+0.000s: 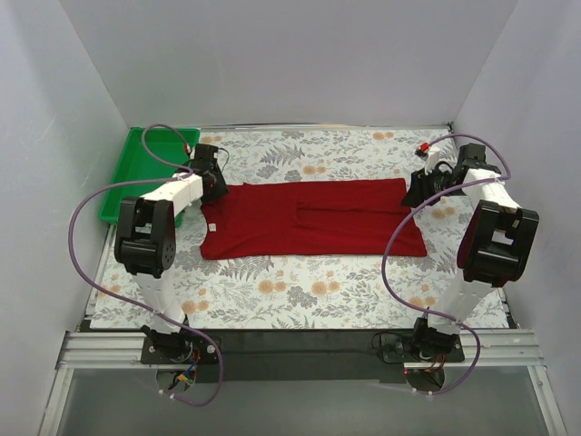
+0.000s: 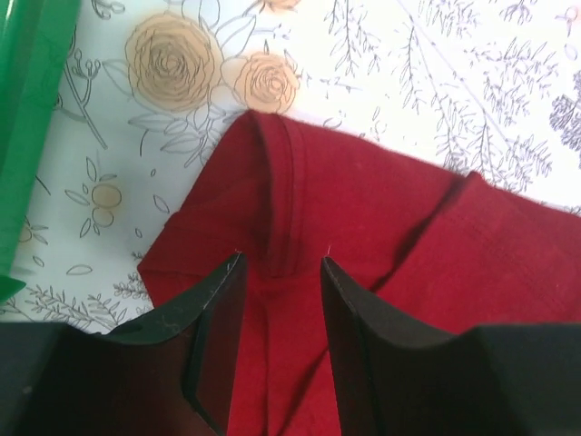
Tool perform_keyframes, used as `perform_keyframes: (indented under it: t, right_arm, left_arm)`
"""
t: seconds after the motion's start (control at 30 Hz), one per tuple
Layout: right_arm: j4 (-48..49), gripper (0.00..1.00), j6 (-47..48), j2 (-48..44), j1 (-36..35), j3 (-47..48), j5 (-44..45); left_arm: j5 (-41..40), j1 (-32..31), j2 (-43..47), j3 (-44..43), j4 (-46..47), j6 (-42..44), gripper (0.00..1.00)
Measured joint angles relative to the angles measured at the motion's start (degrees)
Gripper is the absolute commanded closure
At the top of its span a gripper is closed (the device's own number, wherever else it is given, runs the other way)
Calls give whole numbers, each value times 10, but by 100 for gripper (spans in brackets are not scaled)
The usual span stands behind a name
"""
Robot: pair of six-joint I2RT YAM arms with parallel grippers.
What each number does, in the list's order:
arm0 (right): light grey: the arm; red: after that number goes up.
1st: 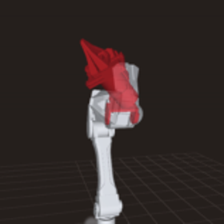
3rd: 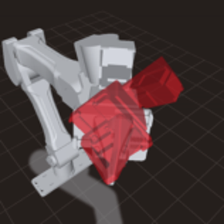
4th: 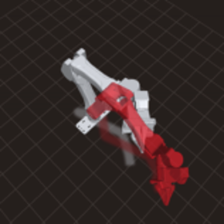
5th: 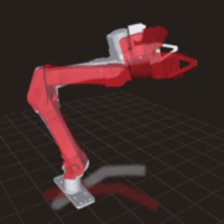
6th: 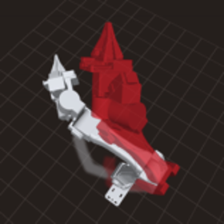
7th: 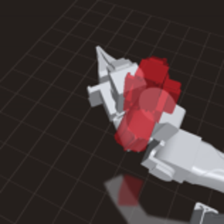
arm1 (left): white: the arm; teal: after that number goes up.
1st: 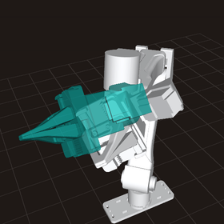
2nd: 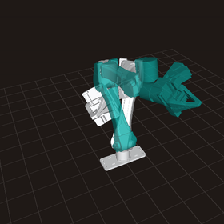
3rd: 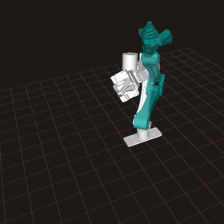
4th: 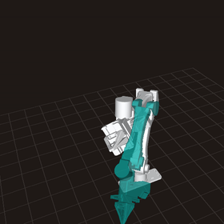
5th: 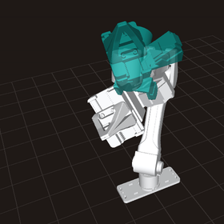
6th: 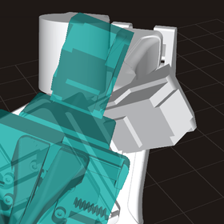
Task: Fold and stack the t-shirts
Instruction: Fold the tshirt
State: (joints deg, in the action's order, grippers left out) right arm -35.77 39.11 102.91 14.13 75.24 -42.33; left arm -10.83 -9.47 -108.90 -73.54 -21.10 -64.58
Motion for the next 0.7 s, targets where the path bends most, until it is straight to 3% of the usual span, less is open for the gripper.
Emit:
perform_keyframes:
  t: [0.33, 0.43, 0.47, 0.7]
  right_arm:
    - [2, 56, -2, 3, 0, 0, -3]
    - [3, 56, -2, 4, 0, 0, -2]
    - [3, 56, -2, 5, 0, 1, -2]
    - [12, 55, -23, 44, 0, 40, 6]
  left_arm:
    - [-7, 5, -56, -44, -5, 2, 66]
    - [-8, 8, -71, -56, -9, 4, 74]
    - [-7, 9, -72, -59, -9, 5, 83]
    - [-2, 13, -82, -83, -6, 17, 100]
